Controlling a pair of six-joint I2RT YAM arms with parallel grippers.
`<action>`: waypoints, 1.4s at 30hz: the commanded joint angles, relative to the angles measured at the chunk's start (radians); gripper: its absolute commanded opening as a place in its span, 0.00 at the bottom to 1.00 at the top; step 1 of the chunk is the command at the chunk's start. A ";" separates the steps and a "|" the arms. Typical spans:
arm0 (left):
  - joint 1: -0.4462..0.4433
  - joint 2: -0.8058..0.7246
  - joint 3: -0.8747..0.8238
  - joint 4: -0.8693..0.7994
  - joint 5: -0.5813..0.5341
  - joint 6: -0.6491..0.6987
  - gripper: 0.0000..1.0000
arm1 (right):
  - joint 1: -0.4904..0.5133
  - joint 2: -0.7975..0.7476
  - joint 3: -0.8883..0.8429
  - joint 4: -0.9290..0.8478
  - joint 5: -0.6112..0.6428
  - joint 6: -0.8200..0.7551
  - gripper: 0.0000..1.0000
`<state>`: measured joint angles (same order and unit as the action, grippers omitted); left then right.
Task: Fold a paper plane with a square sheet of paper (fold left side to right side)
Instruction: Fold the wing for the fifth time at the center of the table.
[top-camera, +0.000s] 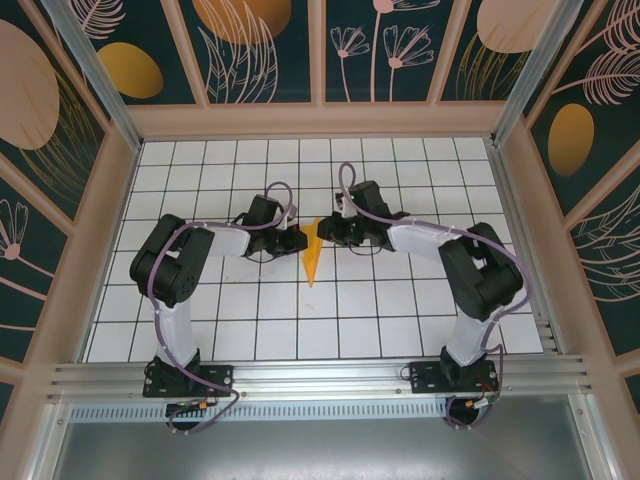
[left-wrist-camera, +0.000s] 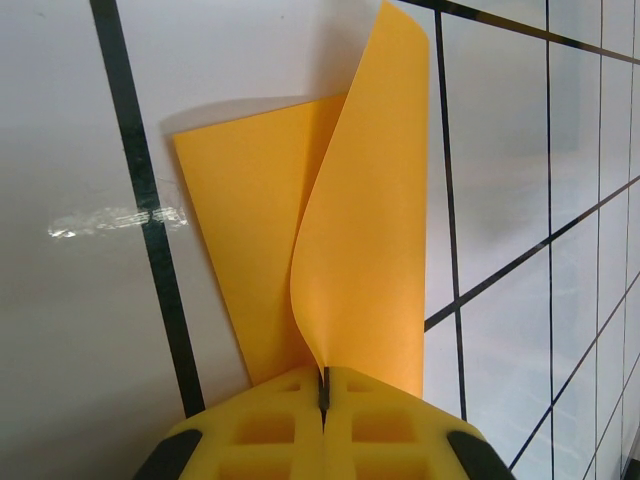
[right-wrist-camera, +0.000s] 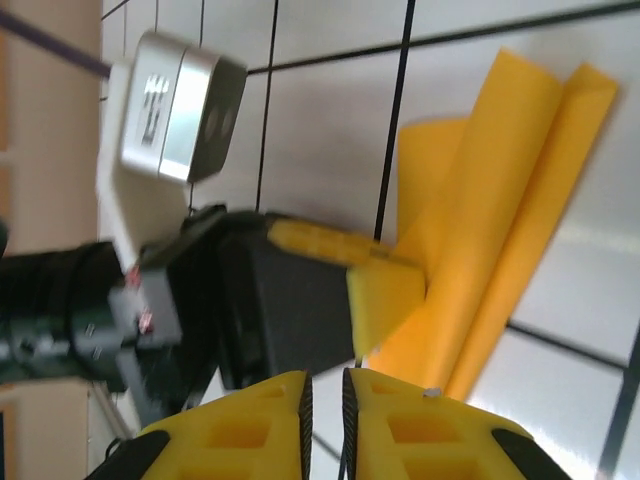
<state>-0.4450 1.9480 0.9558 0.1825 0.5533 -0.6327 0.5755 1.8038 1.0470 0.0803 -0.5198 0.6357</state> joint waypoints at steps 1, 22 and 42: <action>0.020 0.052 -0.017 -0.039 -0.119 0.008 0.02 | 0.001 0.067 0.069 0.031 0.044 0.020 0.19; 0.020 0.056 -0.017 -0.038 -0.116 0.006 0.02 | 0.009 0.261 0.212 -0.083 0.090 0.064 0.19; 0.020 0.042 -0.015 -0.044 -0.115 0.010 0.04 | 0.009 0.298 0.187 -0.155 0.152 0.030 0.19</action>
<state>-0.4450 1.9480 0.9558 0.1825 0.5533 -0.6327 0.5823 2.0651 1.2469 -0.0193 -0.4046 0.6861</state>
